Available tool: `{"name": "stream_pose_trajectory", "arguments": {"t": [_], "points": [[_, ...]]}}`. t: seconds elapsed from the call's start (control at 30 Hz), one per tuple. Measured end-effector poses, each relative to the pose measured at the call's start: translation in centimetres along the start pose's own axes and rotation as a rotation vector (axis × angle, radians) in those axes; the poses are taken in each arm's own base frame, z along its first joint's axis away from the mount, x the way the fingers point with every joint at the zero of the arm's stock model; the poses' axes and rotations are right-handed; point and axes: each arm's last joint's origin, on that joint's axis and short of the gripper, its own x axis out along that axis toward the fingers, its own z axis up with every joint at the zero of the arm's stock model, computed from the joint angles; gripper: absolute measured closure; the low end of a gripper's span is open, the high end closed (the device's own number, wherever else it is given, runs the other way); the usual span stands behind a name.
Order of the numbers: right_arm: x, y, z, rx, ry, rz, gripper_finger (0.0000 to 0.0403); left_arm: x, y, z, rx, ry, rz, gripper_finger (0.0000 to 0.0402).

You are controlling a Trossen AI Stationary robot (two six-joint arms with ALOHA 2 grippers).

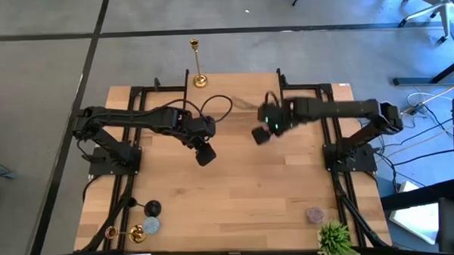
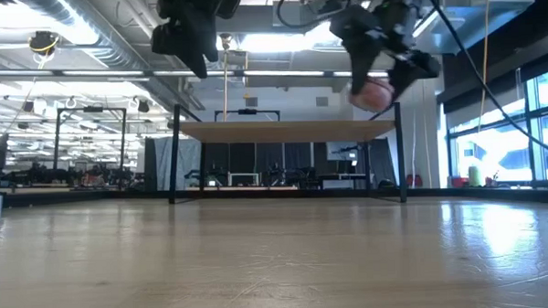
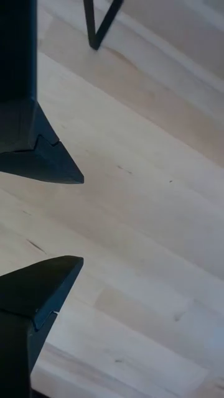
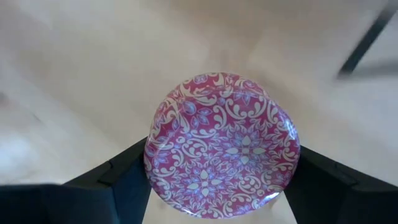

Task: Pick & Place candle stick holders
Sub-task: Put the pink candle on the shelf

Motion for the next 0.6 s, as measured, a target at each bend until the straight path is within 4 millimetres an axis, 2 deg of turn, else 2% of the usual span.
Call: {"name": "stream_pose_trajectory", "arguments": {"t": [0.17, 0.27, 0.43, 0.6], "points": [[-1.5, -1.7, 5.1, -0.031, -0.073, -0.008, 0.0111, 0.3, -0.1, 0.1, -0.039, -0.008, 0.02, 0.0203], [-1.7, -2.1, 8.0, -0.082, -0.085, -0.01, 0.0111, 0.3, 0.0, 0.1, -0.09, -0.017, 0.032, 0.0203], [-0.8, -1.1, 12.2, -0.209, -0.033, 0.0, 0.0111, 0.3, -0.1, 0.1, -0.162, -0.018, 0.031, 0.0203], [-0.6, 0.4, 14.6, -0.301, -0.016, -0.041, 0.0106, 0.3, 0.0, 0.2, -0.223, -0.037, 0.052, 0.0203]]}}
